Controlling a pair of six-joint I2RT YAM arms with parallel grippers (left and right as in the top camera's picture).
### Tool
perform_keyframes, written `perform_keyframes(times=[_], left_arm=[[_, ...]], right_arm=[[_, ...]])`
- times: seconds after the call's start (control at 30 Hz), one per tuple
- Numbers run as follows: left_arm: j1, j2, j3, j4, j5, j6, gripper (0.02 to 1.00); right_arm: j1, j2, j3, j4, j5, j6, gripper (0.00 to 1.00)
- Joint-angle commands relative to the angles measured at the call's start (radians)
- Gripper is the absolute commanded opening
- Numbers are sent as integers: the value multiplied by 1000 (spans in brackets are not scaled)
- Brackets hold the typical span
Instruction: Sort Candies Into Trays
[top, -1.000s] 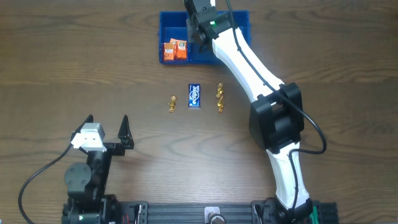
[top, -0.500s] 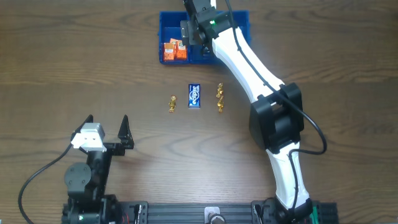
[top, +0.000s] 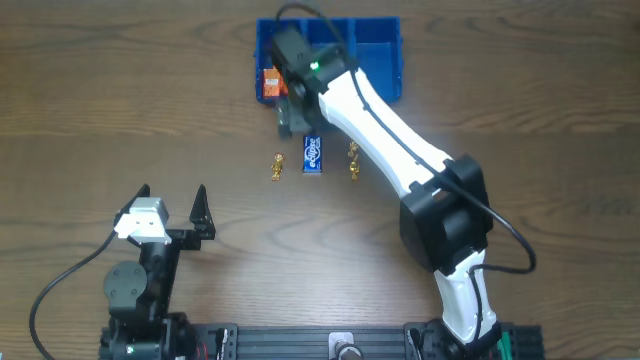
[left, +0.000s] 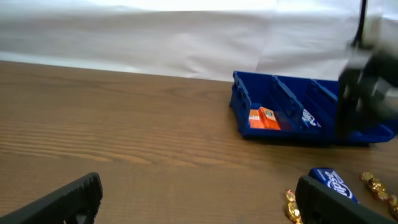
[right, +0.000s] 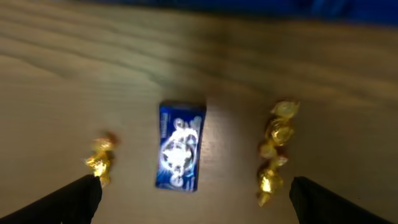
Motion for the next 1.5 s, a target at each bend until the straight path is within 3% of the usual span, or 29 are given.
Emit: perform_keyframes(times=[0.03, 0.33, 0.57, 0.73, 0.87, 1.0, 1.07, 1.27, 1.4, 1.5], left_arm=[[3, -7, -28, -19, 20, -4, 998], [3, -7, -28, -19, 20, -4, 998], [3, -7, -28, -19, 20, -4, 998], [3, -7, -28, -19, 20, -4, 998], [3, -7, -28, -19, 20, -4, 998], [3, -7, -28, -19, 20, -4, 998], [3, -7, -28, -19, 20, -4, 998], [3, -7, -28, -19, 20, -4, 998], [3, -7, -28, -19, 20, -4, 998], [3, -7, -28, -19, 20, -4, 998]], right_arm=[[5, 14, -158, 126, -61, 58, 1000], [68, 40, -188, 166, 16, 89, 993], [69, 88, -188, 193, 20, 99, 991], [60, 88, -187, 209, 21, 121, 919], [57, 88, -188, 210, 39, 120, 759], [57, 88, -188, 212, 47, 120, 437], [57, 88, -188, 211, 47, 120, 329], [57, 87, -187, 213, 47, 120, 123], [53, 43, -144, 161, 98, 115, 73], [28, -40, -42, 106, 141, 43, 38]])
